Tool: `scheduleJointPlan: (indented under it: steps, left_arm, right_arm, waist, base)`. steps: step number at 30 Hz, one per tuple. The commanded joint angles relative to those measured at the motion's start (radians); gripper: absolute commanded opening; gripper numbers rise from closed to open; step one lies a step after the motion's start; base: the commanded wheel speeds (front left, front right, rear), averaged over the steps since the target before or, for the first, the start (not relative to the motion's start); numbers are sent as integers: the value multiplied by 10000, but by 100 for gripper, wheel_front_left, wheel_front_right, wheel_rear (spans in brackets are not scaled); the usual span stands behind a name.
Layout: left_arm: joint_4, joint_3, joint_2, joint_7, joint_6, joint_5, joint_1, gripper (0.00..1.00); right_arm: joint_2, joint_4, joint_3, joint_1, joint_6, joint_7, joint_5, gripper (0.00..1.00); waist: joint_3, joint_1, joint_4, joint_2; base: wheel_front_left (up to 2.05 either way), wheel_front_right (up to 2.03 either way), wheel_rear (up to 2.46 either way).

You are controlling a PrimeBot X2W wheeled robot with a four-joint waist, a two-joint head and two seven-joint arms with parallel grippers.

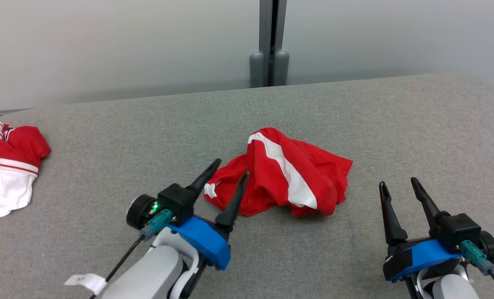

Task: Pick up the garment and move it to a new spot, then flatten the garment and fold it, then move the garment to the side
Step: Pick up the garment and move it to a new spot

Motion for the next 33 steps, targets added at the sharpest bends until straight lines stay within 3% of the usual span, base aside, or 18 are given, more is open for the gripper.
scheduleJointPlan:
  steps: [1,9,16,23,33]
  left_arm:
    - [-311,302,303,-43,212,-148,328,100]
    - [-1623,2305,1164,-91,992,-431,2244,100]
    - [-2233,4334,875,-96,1309,-135,4137,100]
    - [-2398,5615,272,-95,1112,489,5322,100]
    - [-2068,6467,-286,-96,584,1268,5821,100]
  right_arm:
    - [-25,-54,20,134,1,-35,-42,100]
    - [-24,-212,211,426,1,-35,-36,100]
    - [-25,-233,372,745,1,-35,64,100]
    - [-25,-202,602,1021,1,-35,418,100]
    - [-25,-19,742,1082,1,-35,613,100]
  waist:
    - [-103,1,-6,-1]
    - [-452,1,40,-1]
    - [-705,1,220,-1]
    - [-854,1,323,-1]
    - [-903,1,319,-1]
  base:
    - [0,0,0]
    - [0,0,0]
    - [0,0,0]
    - [0,0,0]
    - [0,0,0]
